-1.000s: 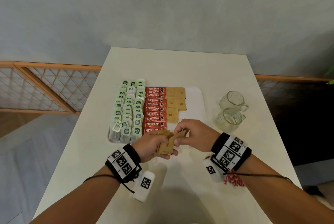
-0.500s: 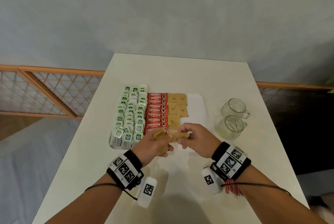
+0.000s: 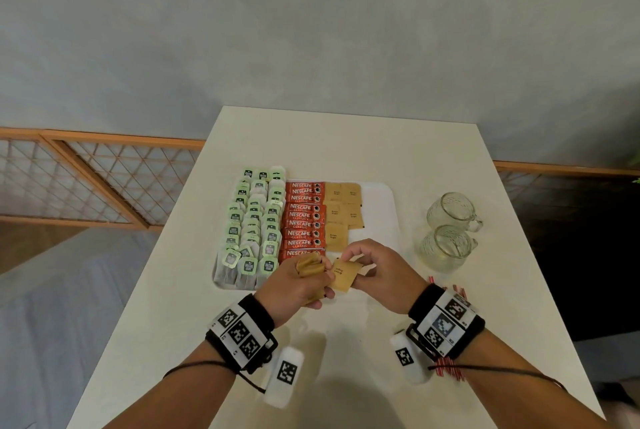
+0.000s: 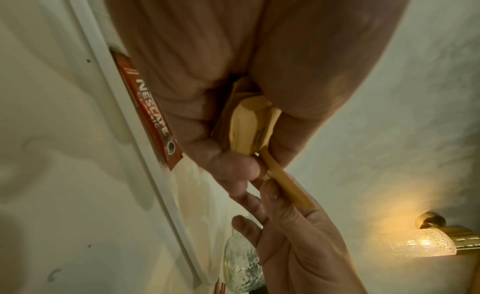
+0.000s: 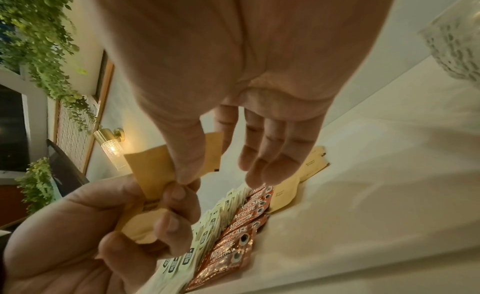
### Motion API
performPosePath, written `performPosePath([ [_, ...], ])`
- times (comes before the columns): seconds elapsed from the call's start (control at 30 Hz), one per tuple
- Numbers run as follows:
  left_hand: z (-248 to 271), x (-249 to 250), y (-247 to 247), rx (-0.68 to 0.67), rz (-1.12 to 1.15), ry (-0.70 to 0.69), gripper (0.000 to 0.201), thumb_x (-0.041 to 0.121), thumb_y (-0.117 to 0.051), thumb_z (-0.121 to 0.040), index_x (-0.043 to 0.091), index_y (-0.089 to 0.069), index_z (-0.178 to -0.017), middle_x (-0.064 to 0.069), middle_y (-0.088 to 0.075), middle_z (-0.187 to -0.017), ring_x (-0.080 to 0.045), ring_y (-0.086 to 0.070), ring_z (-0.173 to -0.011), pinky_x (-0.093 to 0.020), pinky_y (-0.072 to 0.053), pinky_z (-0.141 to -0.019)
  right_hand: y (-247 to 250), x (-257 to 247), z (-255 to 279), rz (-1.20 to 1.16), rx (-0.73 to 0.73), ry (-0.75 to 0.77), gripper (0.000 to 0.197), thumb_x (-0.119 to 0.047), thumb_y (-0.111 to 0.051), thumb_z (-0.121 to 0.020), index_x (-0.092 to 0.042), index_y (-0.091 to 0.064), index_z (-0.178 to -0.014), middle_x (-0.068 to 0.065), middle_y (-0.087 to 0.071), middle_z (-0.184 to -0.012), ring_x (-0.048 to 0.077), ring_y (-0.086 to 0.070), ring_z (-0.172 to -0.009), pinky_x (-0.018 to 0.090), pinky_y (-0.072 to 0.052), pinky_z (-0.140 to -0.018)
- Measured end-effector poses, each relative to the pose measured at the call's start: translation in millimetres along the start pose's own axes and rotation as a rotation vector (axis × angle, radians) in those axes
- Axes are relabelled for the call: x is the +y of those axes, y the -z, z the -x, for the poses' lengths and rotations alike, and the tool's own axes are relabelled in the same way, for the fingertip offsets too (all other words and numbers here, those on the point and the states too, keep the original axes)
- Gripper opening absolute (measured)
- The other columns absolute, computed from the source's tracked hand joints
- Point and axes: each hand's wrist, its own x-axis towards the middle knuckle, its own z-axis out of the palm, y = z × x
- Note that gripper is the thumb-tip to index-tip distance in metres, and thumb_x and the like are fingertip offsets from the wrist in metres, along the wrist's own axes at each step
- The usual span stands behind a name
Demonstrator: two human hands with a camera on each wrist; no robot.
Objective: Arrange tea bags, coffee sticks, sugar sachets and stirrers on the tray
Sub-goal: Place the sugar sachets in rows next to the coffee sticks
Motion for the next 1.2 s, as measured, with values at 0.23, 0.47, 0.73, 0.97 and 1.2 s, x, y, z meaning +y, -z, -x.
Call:
performPosePath([
  [0.23, -2, 0, 4, -0.002, -0.181, -0.03, 0.009, 0.003, -0.063, -0.09, 0.004, -0.064, -0.099, -0.007, -0.064, -0.085, -0.019, -0.065, -0.073, -0.03, -0.051, -0.058, 3, -4, 2, 0.077, -0.091, -0.067, 0.037, -0.004, -0.048, -0.1, -0.026, -0.065, -0.125, -0.018, -0.066, -0.112, -0.008, -0.062, -0.094, 0.011, -0.044, -0.077],
  [0.47, -7, 5, 6, -0.021, -0.388, -0.067, 0.017, 0.0, -0.065, -0.086, 0.011, -0.068, -0.099, 0.0, -0.063, -0.077, -0.01, -0.062, -0.064, -0.029, -0.05, -0.055, -4, -6, 3, 0.036, -0.172, -0.013, 0.033, -0.008, -0.063, -0.096, -0.031, -0.069, -0.12, -0.01, -0.067, -0.091, 0.002, -0.048, -0.054, 0.014, -0.04, -0.058],
  [0.73, -9, -9, 3, 0.072, -0.259, -0.039, 0.023, -0.002, -0.069, -0.085, 0.001, -0.063, -0.107, -0.003, -0.065, -0.081, -0.014, -0.061, -0.07, -0.027, -0.052, -0.058, -9, 8, 0, 0.028, -0.018, -0.163, 0.011, -0.022, -0.066, -0.096, -0.017, -0.068, -0.106, 0.0, -0.075, -0.08, 0.011, -0.07, -0.069, 0.037, -0.059, -0.076],
  [0.97, -14, -9, 4, 0.129, -0.282, -0.074, 0.02, 0.0, -0.066, -0.089, 0.003, -0.062, -0.108, -0.009, -0.065, -0.076, -0.019, -0.061, -0.067, -0.028, -0.049, -0.052, -17, 3, 3, 0.145, 0.003, -0.086, 0.029, -0.033, -0.056, -0.101, -0.015, -0.059, -0.078, -0.005, -0.057, -0.063, 0.009, -0.052, -0.058, 0.026, -0.042, -0.058],
  [1.2, -18, -1, 7, 0.208, -0.163, -0.013, 0.015, 0.003, -0.068, -0.09, 0.004, -0.065, -0.104, -0.008, -0.065, -0.08, -0.019, -0.064, -0.069, -0.028, -0.052, -0.056, -1, 7, -17, 0.13, 0.069, -0.202, 0.022, -0.026, -0.068, -0.096, -0.019, -0.064, -0.075, -0.001, -0.074, -0.076, 0.008, -0.067, -0.062, 0.026, -0.056, -0.066],
])
